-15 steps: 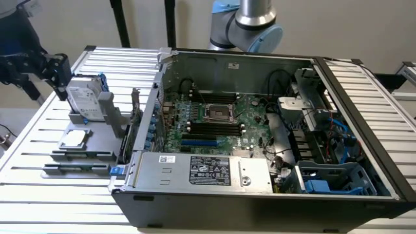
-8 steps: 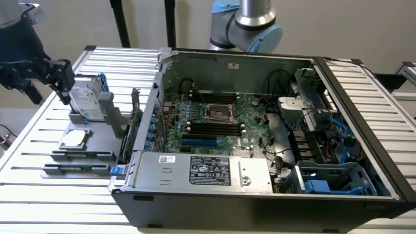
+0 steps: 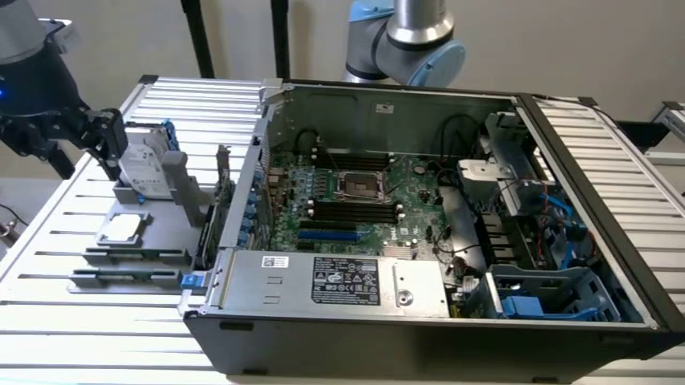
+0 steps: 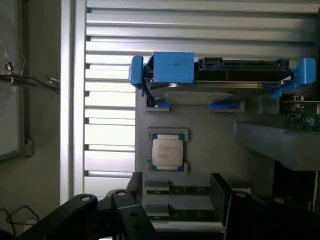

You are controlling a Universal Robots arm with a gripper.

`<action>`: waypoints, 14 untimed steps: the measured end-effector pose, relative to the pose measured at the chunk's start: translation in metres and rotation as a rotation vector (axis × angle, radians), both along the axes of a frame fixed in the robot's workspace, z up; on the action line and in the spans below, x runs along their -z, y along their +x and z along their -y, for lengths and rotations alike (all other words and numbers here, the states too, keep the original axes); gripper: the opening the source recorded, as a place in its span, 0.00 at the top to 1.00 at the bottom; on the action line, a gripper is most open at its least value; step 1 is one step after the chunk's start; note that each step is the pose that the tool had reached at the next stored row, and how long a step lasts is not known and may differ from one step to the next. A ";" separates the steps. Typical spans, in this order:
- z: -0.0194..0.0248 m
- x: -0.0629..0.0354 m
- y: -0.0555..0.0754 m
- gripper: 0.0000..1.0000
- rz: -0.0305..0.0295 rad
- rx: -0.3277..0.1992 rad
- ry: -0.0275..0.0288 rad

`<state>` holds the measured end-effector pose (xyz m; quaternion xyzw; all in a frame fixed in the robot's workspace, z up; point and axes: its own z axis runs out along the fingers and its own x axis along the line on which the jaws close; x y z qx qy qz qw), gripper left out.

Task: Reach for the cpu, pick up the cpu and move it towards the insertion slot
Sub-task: 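Pick up the cpu and move it towards the insertion slot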

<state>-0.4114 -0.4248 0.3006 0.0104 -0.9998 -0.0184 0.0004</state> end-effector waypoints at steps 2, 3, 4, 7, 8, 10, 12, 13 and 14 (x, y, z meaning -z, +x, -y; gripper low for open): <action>-0.0001 0.0036 0.000 0.35 0.0001 0.000 0.0000; -0.0002 0.0054 0.000 0.35 0.0000 0.000 0.0000; -0.0002 0.0071 0.000 0.35 -0.0001 0.000 -0.0001; -0.0003 0.0127 0.000 0.35 -0.0001 0.000 -0.0001; -0.0003 0.0146 0.000 0.35 0.0001 0.000 0.0000; -0.0004 0.0181 0.000 0.35 0.0000 0.000 0.0000; -0.0004 0.0217 0.000 0.35 -0.0001 0.000 -0.0001; -0.0005 0.0236 0.000 0.35 0.0001 0.000 0.0000; -0.0005 0.0253 0.000 0.35 -0.0001 0.000 0.0000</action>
